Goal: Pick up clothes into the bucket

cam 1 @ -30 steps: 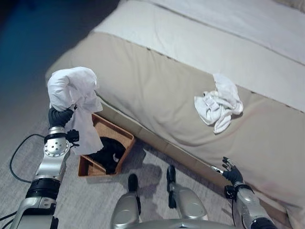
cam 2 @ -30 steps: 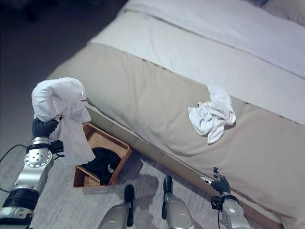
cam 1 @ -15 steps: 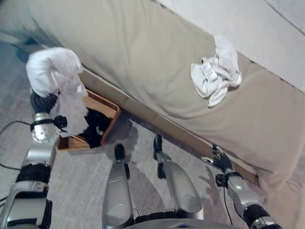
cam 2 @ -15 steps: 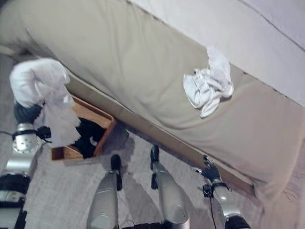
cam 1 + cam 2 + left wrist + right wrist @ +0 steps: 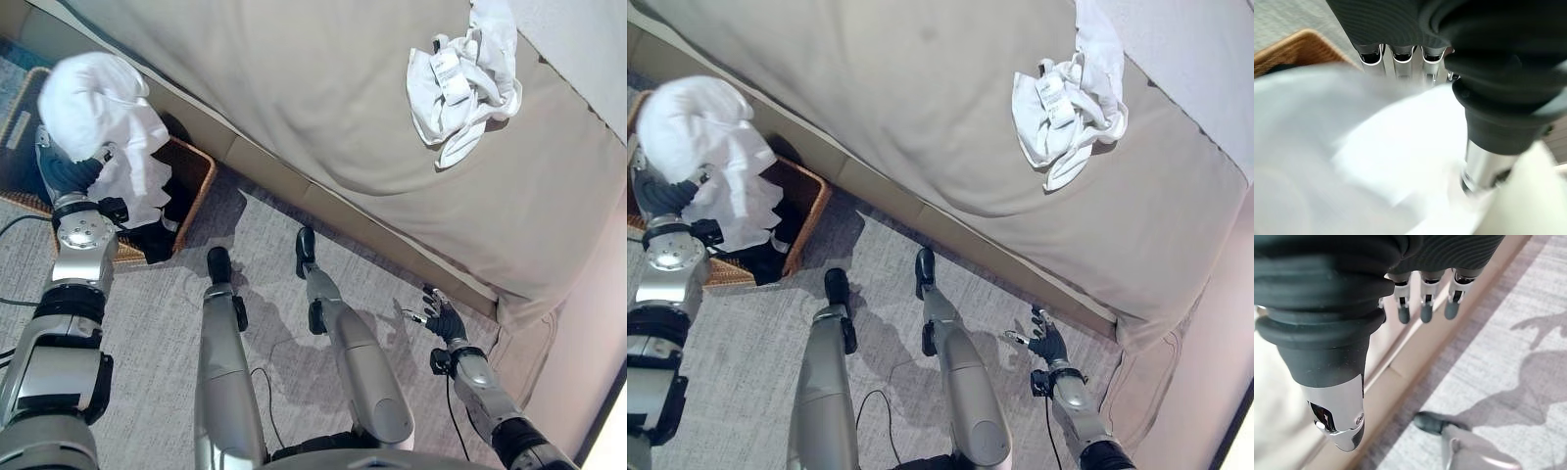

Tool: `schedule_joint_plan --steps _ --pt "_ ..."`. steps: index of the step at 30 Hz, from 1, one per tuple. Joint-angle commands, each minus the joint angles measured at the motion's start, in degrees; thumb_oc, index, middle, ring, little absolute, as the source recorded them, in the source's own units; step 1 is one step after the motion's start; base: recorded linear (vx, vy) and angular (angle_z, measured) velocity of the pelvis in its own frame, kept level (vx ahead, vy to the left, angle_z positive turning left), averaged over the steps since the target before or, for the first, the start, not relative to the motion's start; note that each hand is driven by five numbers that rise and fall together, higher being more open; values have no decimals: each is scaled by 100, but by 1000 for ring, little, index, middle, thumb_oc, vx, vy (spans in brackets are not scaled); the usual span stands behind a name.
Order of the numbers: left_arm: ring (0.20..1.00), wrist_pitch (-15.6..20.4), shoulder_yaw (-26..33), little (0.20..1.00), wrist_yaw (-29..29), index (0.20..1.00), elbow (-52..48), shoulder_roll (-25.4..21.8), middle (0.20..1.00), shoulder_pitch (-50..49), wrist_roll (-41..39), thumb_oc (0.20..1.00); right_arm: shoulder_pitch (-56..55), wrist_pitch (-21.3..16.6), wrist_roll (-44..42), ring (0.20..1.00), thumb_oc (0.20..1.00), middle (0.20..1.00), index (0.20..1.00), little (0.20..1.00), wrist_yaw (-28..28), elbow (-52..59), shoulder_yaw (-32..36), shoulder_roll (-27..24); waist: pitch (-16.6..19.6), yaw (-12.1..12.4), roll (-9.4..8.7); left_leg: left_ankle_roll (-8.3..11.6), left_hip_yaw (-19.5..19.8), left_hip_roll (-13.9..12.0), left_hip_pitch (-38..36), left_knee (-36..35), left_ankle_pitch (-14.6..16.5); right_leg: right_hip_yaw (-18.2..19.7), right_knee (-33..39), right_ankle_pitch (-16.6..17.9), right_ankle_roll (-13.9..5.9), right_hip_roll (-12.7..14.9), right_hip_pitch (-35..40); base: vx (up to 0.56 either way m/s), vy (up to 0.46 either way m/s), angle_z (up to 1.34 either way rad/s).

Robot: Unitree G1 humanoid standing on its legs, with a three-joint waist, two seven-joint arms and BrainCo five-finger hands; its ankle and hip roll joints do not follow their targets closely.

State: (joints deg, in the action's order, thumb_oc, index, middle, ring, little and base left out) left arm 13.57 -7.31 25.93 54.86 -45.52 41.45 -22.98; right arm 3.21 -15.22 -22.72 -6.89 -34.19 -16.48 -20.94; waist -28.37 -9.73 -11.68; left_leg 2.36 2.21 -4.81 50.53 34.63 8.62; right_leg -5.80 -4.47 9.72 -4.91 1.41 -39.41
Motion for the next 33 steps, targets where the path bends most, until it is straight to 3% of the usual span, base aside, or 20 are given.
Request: schedule_joint_plan --steps 1,2,3,8,12,14,15,19,23,24,27,29,31,33 --pt "1000 20 174 1000 -80 1000 30 -432 1000 288 -318 1000 72 -295 -231 1000 1000 1000 1000 1000 -214 462 -56 -243 -142 304 -443 -16 327 145 -285 200 277 -66 -149 -425 -345 187 483 101 5 0" --pt "1000 8 245 1000 -84 1000 67 -379 1000 221 -373 1000 105 -297 -242 1000 1000 1000 1000 1000 -249 545 -24 -264 -142 310 -431 -16 328 157 -280 180 269 -77 -157 -430 -342 191 465 -77 -1 -1" --pt "1000 11 258 1000 -83 1000 54 -377 1000 238 -372 1000 123 -297 -242 1000 1000 1000 1000 1000 -252 559 -7 -270 -142 265 -471 -31 275 213 -146 152 56 -91 -144 -297 -310 261 338 -84 2 -1" --pt "1000 -42 795 1000 -63 1000 17 -67 1000 -363 -639 1000 399 -451 -23 1000 1000 1000 1000 1000 -686 1308 349 -464 -142 270 -379 -27 263 254 -156 26 -1 -125 -221 -347 -290 293 245 -17 0 0" --pt "1000 57 1323 1000 245 1000 -532 538 1000 -1540 -235 1000 922 -786 575 1000 1000 1000 1000 1000 -1469 2425 1103 -742 -142 407 -216 -39 219 255 -240 -137 -46 -129 -356 -412 -277 335 160 -1 0 -1" --pt "1000 87 1366 1000 377 1000 -620 714 1000 -1722 -90 1000 1022 -861 789 1000 1000 1000 1000 1000 -1694 2666 1262 -828 -142 429 -170 -40 218 259 -272 -180 -54 -130 -413 -443 -274 357 134 -3 -1 -3" --pt "1000 256 1321 1000 576 1000 -801 941 1000 -1981 233 1000 1285 -1043 1067 1000 1000 1000 1000 1000 -2097 2969 1569 -943 -142 492 -74 -43 220 295 -312 -288 -96 -137 -497 -496 -270 403 98 0 0 0" --pt "1000 525 887 1000 564 1000 -1223 1428 1000 -2555 749 1000 1931 -1183 1610 1000 1000 1000 1000 1000 -2786 3319 2140 -1273 -142 701 237 -42 261 397 -444 -624 -238 -194 -786 -649 -260 540 -31 4 -4 12" --pt "1000 647 398 1000 260 1000 -1350 1756 1000 -2768 919 1000 2420 -1013 2050 1000 1000 1000 1000 1000 -3140 3185 2313 -1760 -142 826 437 -20 341 485 -527 -895 -406 -238 -1020 -787 -255 637 -115 4 -49 19" --pt "1000 722 -49 1000 -309 1000 -1382 1999 1000 -2977 573 1000 2848 -746 2213 1000 1000 1000 1000 1000 -3211 2772 2196 -2212 -142 941 586 14 402 546 -608 -1133 -572 -307 -1173 -873 -243 711 -139 4 -82 25" --pt "1000 680 -1067 1000 -792 1000 -1350 2074 1000 -3122 1278 1000 3608 -508 2218 1000 1000 1000 1000 1000 -3425 1704 1915 -2878 -142 1058 879 80 531 637 -805 -1597 -856 -437 -1492 -1104 -198 846 -169 2 -79 45" --pt "1000 681 -1330 1000 -871 1000 -1401 2087 1000 -3147 1527 1000 3749 -421 2271 1000 1000 1000 1000 1000 -3412 1503 1802 -3020 -142 1083 959 104 586 664 -847 -1717 -940 -485 -1599 -1167 -189 886 -191 1 -65 39" --pt "1000 722 -2072 1000 -1087 1000 -1536 2072 1000 -3184 2036 1000 4249 -127 2410 1000 1000 1000 1000 1000 -3552 598 1462 -3534 -142 1193 1202 183 713 711 -1045 -2215 -1227 -592 -1817 -1340 -175 952 -203 -1 -91 42" --pt "1000 775 -2203 1000 -1058 1000 -1620 2165 1000 -3259 1881 1000 4678 31 2431 1000 1000 1000 1000 1000 -3458 -77 988 -3846 -142 1226 1335 196 735 691 -1139 -2489 -1386 -633 -1893 -1383 -165 995 -246 -7 -22 40"
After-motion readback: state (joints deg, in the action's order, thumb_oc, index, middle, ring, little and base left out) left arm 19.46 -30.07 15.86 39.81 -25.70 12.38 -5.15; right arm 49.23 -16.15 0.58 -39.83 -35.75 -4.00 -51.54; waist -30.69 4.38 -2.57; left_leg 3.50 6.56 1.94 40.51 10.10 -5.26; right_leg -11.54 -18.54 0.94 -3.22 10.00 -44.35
